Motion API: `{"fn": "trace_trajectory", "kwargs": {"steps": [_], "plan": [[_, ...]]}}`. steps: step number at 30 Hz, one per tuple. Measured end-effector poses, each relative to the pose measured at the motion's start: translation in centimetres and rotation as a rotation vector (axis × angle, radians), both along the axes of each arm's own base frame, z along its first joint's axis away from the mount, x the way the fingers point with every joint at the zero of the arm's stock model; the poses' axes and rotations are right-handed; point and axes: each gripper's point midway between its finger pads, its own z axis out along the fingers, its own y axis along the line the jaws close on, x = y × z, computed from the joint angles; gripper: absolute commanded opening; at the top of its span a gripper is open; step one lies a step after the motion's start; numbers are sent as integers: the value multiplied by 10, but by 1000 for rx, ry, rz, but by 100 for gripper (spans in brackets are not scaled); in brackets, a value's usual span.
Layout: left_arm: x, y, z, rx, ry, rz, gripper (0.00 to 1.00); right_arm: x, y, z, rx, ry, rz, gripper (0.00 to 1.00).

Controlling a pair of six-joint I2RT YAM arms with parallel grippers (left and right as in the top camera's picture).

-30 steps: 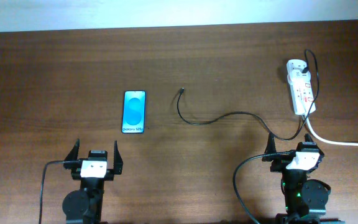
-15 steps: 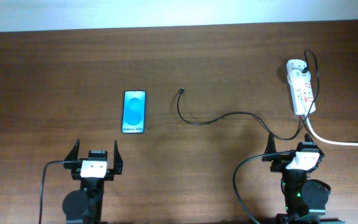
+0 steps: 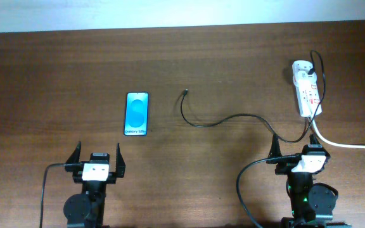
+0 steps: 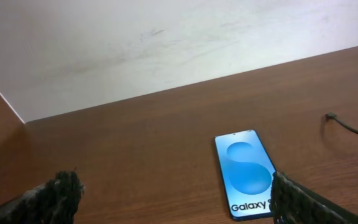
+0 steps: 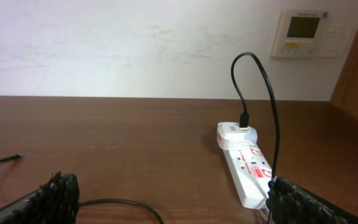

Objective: Plug charger to phone and switch on socket

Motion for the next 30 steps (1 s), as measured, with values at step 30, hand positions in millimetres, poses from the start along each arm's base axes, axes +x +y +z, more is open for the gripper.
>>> {"fn": "trace_trajectory", "kwargs": {"steps": [30], "plan": [[20, -11, 39, -11, 111, -66, 99, 31, 46, 54, 53, 185, 284, 98]]}}
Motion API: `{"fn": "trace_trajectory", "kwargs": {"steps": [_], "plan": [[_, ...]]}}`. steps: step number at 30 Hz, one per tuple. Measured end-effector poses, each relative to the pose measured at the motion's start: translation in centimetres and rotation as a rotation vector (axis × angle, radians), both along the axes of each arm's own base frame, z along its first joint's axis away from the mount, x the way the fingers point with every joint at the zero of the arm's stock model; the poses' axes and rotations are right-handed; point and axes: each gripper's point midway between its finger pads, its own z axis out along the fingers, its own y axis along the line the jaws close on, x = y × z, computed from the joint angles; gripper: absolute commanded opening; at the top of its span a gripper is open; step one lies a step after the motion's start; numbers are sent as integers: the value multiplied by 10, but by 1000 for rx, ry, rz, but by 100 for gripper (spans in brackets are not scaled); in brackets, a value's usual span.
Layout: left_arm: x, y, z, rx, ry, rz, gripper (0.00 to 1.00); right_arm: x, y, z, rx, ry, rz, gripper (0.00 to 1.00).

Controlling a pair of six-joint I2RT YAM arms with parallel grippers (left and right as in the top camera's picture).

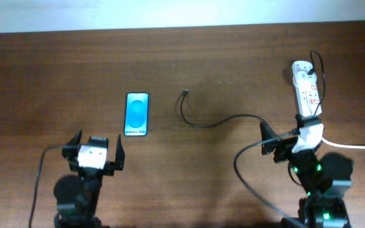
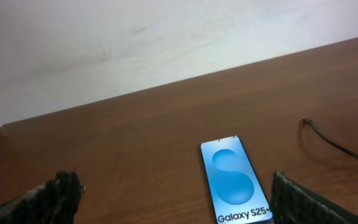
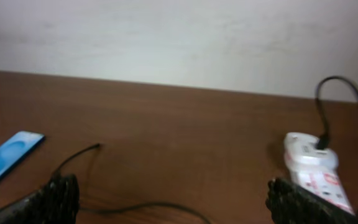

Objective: Plug charger to phone and switch on socket
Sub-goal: 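Move left gripper over the phone and right gripper toward the cable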

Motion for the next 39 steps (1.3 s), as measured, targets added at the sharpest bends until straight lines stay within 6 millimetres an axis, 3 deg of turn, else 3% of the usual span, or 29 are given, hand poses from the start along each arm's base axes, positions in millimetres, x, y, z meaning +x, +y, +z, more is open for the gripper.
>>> {"fn": "trace_trajectory", "kwargs": {"steps": [8, 14, 19, 24, 27, 33, 36, 39], "plan": [[32, -11, 10, -25, 222, -68, 99, 13, 8, 14, 28, 133, 54, 98], [70, -18, 13, -54, 454, -103, 99, 20, 9, 23, 45, 244, 63, 99], [103, -23, 11, -88, 665, -131, 99, 29, 8, 28, 61, 371, 62, 98], [124, -30, 3, -130, 853, -160, 99, 39, 12, 30, 68, 505, 99, 99], [135, -38, 0, -162, 867, -202, 100, 54, 18, 29, 75, 524, 148, 99], [141, -46, 3, -196, 846, -236, 100, 67, 27, 7, 146, 602, 193, 99], [150, -47, -11, -227, 879, -177, 100, 70, 27, -2, 168, 636, 191, 98], [158, -49, -45, -222, 957, -67, 100, 71, 26, -4, 183, 647, 173, 99]]}}
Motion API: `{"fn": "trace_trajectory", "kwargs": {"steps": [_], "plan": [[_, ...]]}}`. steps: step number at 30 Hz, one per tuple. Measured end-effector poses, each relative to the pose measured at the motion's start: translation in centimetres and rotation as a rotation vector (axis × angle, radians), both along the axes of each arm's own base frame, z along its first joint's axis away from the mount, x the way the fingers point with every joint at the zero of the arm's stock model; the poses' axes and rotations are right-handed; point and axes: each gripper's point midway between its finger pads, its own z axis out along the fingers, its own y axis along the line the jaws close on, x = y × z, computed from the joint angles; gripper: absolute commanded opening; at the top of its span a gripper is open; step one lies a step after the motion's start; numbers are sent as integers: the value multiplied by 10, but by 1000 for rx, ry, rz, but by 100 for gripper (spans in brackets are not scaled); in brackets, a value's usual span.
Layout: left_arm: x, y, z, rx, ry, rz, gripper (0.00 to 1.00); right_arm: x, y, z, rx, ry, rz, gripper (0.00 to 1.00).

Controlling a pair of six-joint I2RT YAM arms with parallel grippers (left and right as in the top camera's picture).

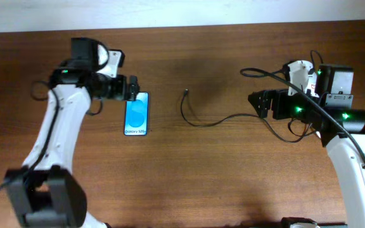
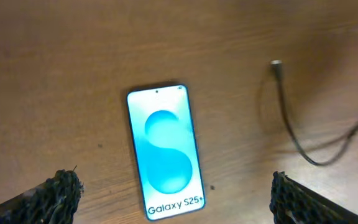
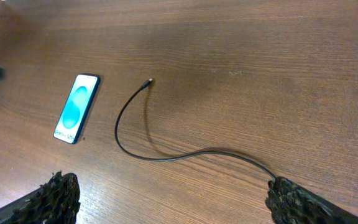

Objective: Plug charger to phone and switch on socket
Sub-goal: 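Move left gripper over the phone and right gripper toward the cable, then lower left gripper and grasp the phone's top edge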

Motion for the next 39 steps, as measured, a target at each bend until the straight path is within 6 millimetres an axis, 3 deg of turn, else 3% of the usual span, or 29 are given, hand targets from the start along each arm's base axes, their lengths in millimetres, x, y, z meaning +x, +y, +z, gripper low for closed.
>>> {"fn": "trace_trajectory", "kwargs": {"steps": [4, 7, 9, 16, 21, 28, 32, 39], "plan": [[5, -3, -24, 62, 52, 73, 100, 2, -6, -3, 2, 26, -60, 99], [11, -1, -32, 77, 69, 119, 99, 3, -11, -5, -7, 45, -113, 98], [14, 0, -36, 82, 78, 137, 100, 4, -8, -4, -17, 57, -126, 98], [12, -7, -84, 129, 186, 147, 100, 20, 17, 5, -103, 139, -97, 99], [11, -11, -96, 138, 212, 146, 100, 43, 30, -12, -129, 213, -78, 99], [5, -24, -121, 167, 264, 133, 99, 44, 31, -20, -134, 239, -84, 99], [1, -20, -142, 198, 309, 149, 100, 44, 31, -20, -134, 239, -84, 99], [2, -14, -144, 229, 309, 175, 100, 44, 31, -20, -134, 241, -84, 98]]}}
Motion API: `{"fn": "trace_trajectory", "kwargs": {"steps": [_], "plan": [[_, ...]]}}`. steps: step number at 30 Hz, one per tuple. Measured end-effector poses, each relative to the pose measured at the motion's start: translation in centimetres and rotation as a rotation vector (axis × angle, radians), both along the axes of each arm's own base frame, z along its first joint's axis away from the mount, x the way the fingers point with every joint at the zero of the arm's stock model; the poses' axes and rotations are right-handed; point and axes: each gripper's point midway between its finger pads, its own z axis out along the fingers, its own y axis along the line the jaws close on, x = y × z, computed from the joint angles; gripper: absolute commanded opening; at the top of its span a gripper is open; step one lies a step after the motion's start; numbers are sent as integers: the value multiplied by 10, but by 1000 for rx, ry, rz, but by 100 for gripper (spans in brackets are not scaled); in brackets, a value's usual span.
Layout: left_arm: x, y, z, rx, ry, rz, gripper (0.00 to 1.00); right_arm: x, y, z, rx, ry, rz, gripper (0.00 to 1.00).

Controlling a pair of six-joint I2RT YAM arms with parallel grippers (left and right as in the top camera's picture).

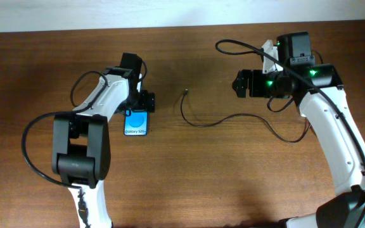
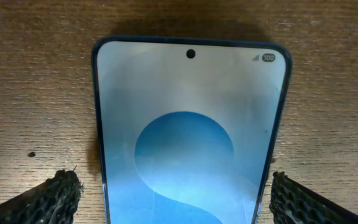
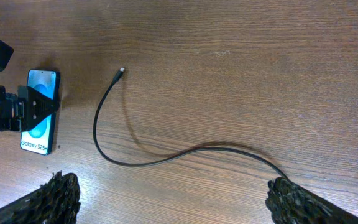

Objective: Plug charger to phone and switch on socket
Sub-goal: 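Lower left gripper and grasp the phone's top edge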

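Observation:
The phone (image 1: 137,123) lies screen up on the table, its blue screen lit, and fills the left wrist view (image 2: 190,143). My left gripper (image 1: 138,107) is low over the phone's top half and open, with a fingertip (image 2: 59,194) outside each long edge (image 2: 179,205). The black charger cable (image 1: 215,121) curls across the middle, its loose plug (image 1: 185,92) lying right of the phone. My right gripper (image 1: 244,83) hangs open high above the table, right of the plug, and looks down on the cable (image 3: 142,160) and plug (image 3: 122,70). The socket strip does not show.
The brown wooden table (image 1: 189,183) runs to a pale wall along the far edge. The cable runs off to the right under my right arm (image 1: 334,133). My left arm (image 1: 100,104) reaches in from the front left.
My left gripper was above and left of the phone; it is now low over the phone's top half, fingers either side. My right gripper has moved left and farther back, still open.
Both arms sat folded at the table's front edge with grippers open, phone and cable lying untouched. Then both had risen a little. Then each was out over the table, left near the phone, right near the cable. Now the left straddles the phone.

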Motion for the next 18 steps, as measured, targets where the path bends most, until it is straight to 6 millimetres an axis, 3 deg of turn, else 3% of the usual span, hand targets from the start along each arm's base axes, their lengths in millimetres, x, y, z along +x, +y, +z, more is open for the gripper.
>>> {"fn": "trace_trajectory", "kwargs": {"steps": [5, 11, 18], "plan": [[0, 0, 0, 0, 1, 3, 100, 0, 0, 0, 0, 1, 0, 98], [1, -3, -6, -14, 12, 5, 84, -1, 0, 0, -1, 3, 0, 98], [1, -3, -5, -14, 11, 3, 80, -1, 0, 0, -1, 3, 0, 98]]}}
